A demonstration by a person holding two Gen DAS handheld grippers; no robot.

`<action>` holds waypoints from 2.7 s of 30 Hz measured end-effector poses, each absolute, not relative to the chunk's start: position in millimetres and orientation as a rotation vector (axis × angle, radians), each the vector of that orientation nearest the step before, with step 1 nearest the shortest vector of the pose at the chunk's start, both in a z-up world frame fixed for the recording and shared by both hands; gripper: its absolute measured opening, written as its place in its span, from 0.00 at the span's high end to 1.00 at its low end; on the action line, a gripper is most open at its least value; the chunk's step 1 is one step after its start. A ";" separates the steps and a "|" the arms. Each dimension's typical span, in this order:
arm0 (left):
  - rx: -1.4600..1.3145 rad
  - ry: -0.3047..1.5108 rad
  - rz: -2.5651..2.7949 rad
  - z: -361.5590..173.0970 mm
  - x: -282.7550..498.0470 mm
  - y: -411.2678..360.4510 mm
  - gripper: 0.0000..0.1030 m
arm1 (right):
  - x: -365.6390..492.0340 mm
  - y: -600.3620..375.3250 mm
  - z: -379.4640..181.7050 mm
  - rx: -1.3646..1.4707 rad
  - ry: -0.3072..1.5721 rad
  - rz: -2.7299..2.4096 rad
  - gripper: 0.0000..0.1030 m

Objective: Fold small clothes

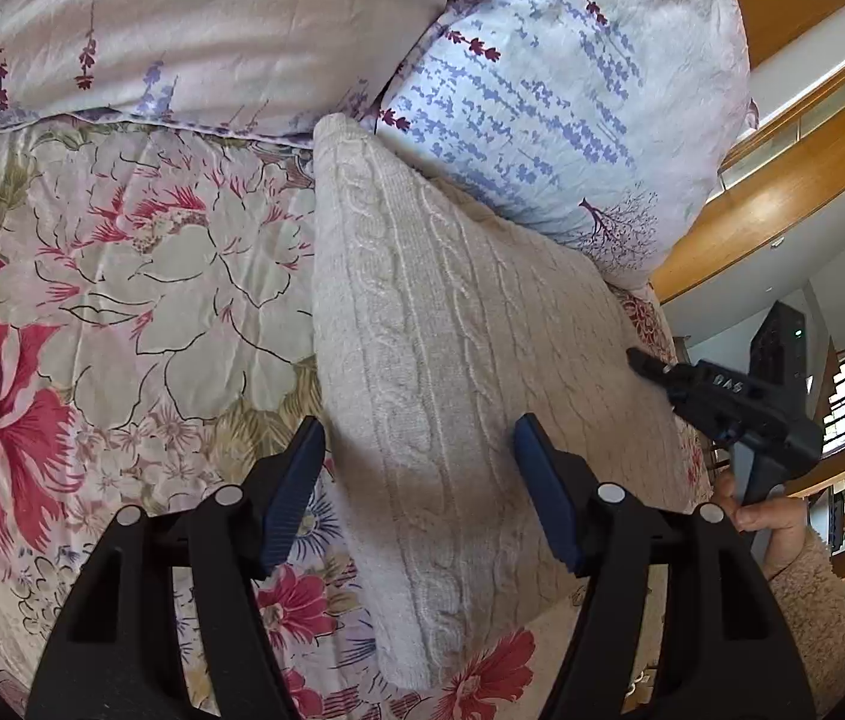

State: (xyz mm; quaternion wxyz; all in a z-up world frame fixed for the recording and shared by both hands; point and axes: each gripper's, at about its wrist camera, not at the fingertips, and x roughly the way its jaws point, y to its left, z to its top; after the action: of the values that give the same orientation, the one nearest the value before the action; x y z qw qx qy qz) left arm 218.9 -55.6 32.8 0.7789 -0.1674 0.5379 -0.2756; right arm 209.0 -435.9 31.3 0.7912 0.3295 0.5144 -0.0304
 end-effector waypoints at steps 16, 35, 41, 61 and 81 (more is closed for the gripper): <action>-0.350 1.177 -0.654 37.8 245.0 -72.8 0.22 | 207.2 -474.5 34.7 0.947 1.126 0.094 0.27; -0.259 1.248 -0.646 20.9 276.9 -108.7 0.20 | 224.2 -433.1 -5.0 0.997 1.260 0.355 0.29; -0.220 1.247 -0.643 18.5 281.1 -123.8 0.18 | 214.5 -438.5 -16.5 1.120 1.205 0.393 0.40; -0.405 1.182 -0.661 58.6 275.5 -89.4 0.65 | 206.4 -400.0 22.3 1.173 1.038 0.459 0.68; -0.221 1.110 -0.378 50.3 237.9 -6.5 0.41 | 224.6 -297.7 23.1 0.894 1.171 0.401 0.59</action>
State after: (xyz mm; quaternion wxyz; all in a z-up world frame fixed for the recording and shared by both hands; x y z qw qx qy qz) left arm 237.9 -6.5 50.3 0.8274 -0.1042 0.5225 -0.1779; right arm 224.6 -297.7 23.1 0.7224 0.4047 0.5305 0.1815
